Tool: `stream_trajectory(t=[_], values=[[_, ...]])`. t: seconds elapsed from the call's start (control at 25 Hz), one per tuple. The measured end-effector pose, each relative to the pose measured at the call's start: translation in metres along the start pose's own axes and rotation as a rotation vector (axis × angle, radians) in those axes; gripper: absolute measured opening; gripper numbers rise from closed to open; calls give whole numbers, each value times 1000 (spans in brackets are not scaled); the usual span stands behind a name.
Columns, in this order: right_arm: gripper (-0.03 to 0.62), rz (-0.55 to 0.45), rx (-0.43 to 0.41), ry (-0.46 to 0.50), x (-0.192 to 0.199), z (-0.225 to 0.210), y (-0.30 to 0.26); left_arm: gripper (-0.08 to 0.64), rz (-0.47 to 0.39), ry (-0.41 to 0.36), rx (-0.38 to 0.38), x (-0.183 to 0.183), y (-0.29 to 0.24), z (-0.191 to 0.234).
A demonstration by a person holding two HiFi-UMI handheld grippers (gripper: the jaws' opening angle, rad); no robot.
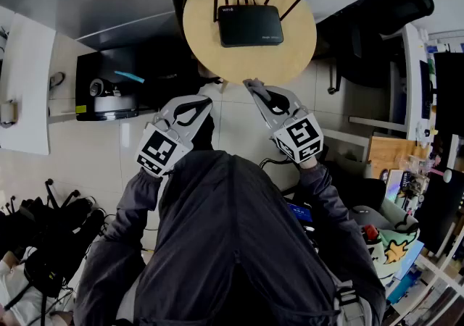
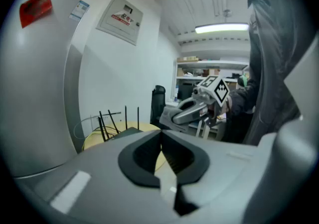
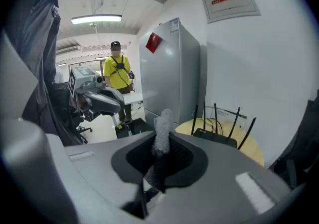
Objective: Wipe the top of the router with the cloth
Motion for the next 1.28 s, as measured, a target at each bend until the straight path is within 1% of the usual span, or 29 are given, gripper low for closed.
stream_trajectory(t=[0.16,0.28,0.44,0.52,0.64,0.84,1.0,1.12,1.2,1.28], values=[[38,62,-30,29,-1,-51,-67,-9,10,-29,14,-21,-16,54],[38,112,-52,35,4,-88,-115,-9,20,-29,25,-28,-25,80],[38,194,-93,44,17,-130,-174,-9,19,13,9,-32,-29,101],[38,238,-113,67,25,-147,-201,-9,19,31,-4,-32,-30,109],[38,299,-154,115,36,-168,-242,-9,23,38,-30,-36,-32,120],[38,395,-206,161,61,-193,-292,-9,35,43,-80,-42,-35,127],[38,441,-239,221,71,-205,-321,-9,39,66,-128,-44,-37,128],[38,479,-260,264,83,-207,-335,-9,49,90,-169,-42,-39,129],[38,500,-280,268,92,-204,-337,-9,49,108,-194,-41,-40,131],[38,500,-314,264,100,-193,-332,-9,47,124,-214,-41,-41,134]])
Point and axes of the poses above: the fingertips, and each gripper's own axes: y backward along the fingers, z to its left, x out of its underside, the point moved 3 cm from there along y, backward along the fingers, and after that the axes turned 10 degrees about y, right-handed, at the moved point
